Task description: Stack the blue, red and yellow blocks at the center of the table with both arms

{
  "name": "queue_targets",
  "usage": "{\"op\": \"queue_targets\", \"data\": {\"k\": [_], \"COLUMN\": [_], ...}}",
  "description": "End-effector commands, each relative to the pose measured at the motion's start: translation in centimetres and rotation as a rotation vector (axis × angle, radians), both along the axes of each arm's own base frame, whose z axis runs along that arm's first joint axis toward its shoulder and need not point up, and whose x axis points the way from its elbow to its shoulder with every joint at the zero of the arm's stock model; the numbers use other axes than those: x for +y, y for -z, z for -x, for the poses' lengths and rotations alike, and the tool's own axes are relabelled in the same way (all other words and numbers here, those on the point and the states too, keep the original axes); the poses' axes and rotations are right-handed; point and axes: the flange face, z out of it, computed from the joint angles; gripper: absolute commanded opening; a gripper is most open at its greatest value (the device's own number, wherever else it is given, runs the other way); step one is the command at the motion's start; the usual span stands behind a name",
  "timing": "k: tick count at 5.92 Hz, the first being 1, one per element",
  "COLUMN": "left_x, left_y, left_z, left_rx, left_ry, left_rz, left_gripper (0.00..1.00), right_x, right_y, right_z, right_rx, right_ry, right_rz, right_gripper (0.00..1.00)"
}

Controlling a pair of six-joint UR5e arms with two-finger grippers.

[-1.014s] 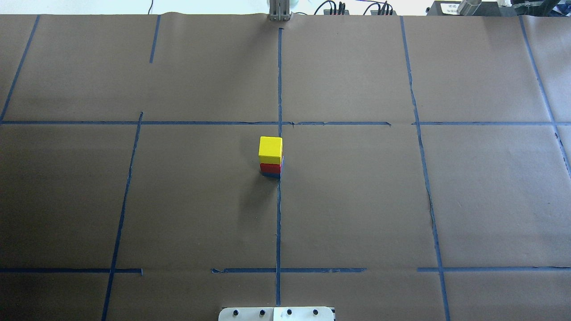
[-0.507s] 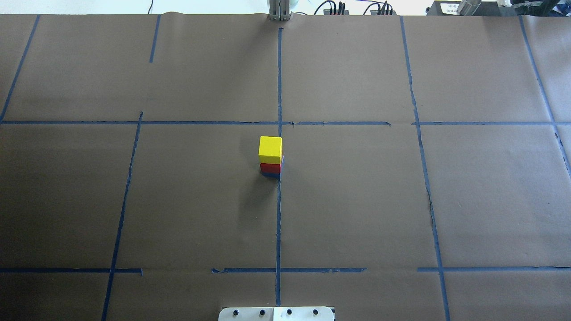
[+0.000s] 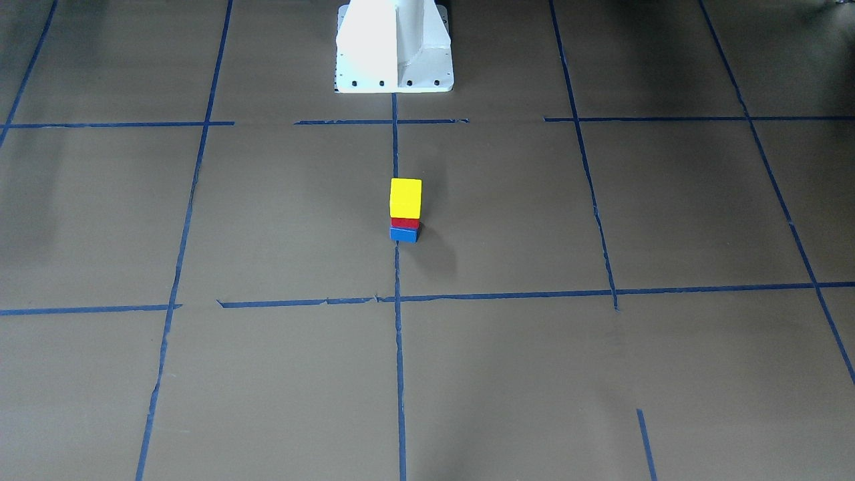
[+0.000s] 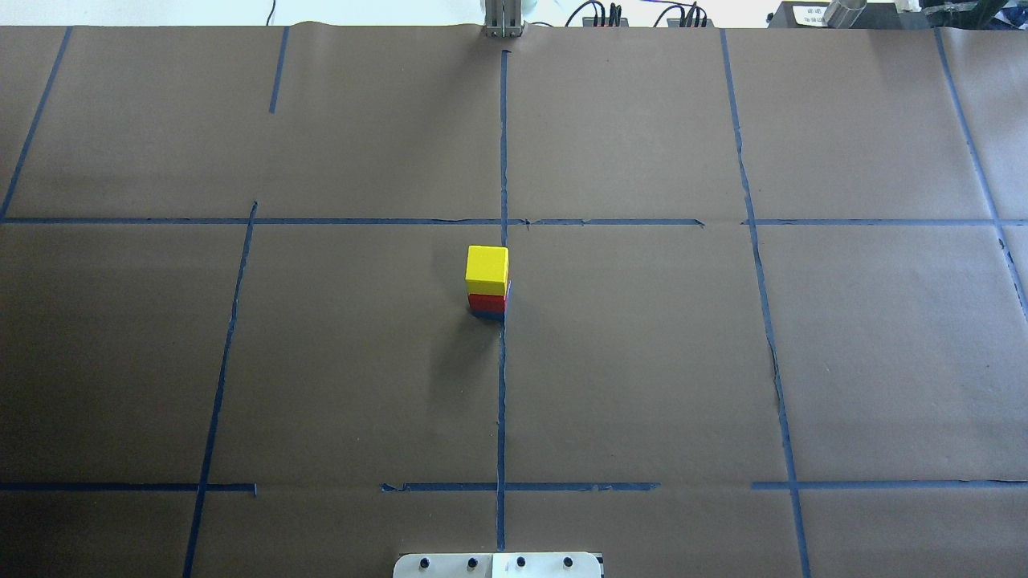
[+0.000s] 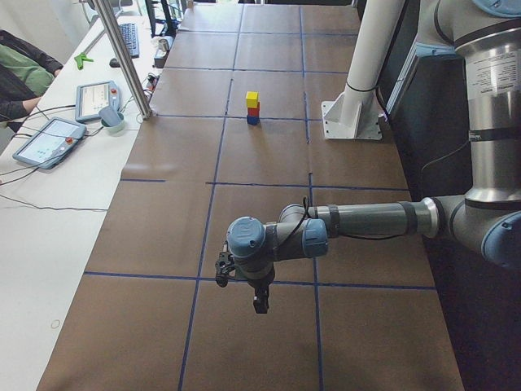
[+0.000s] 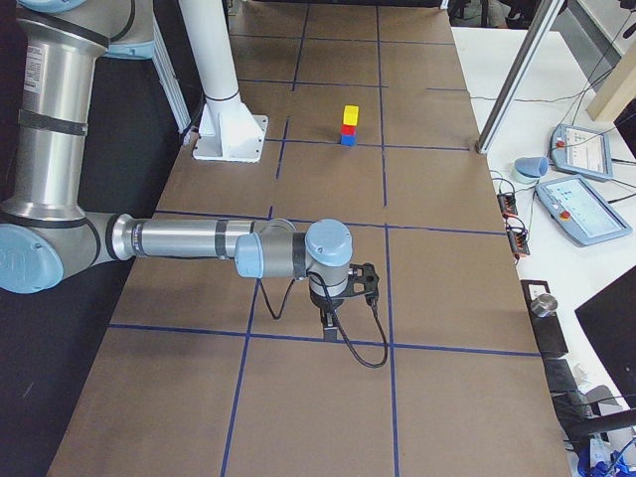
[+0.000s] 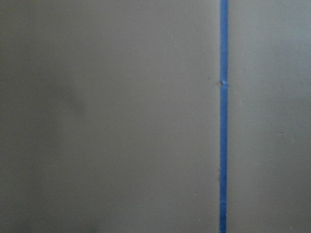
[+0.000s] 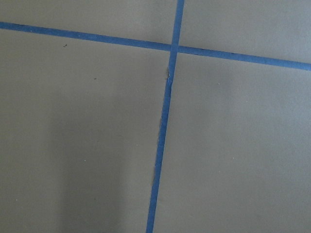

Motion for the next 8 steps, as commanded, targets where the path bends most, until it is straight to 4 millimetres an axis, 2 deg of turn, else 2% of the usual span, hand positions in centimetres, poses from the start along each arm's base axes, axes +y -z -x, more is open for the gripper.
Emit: {"op": "queue_targets", "data": {"k": [1, 2, 8], "left_x": [-0.6, -0.8, -0.9], "left_y": [2.5, 3.5, 3.6], "left_z": [-0.1, -0.1, -0.2], "left_rx": [0.005, 0.007, 0.01], "left_ry": [0.002, 0.002, 0.0], "left_rz": [-0.05, -0.072, -0.076], "left_gripper": [1.0, 1.0, 1.0], "right_x": [-0.1, 0.0, -0.1], "right_y": [0.1, 0.0, 0.3], "right_z": [0.0, 0.0, 0.1], "right_rx": [-0.001, -0.001, -0.002], "right_ry": [0.0, 0.0, 0.002], "right_rz": [-0.001, 0.0, -0.005], "right_gripper": [1.0, 1.0, 1.0]}}
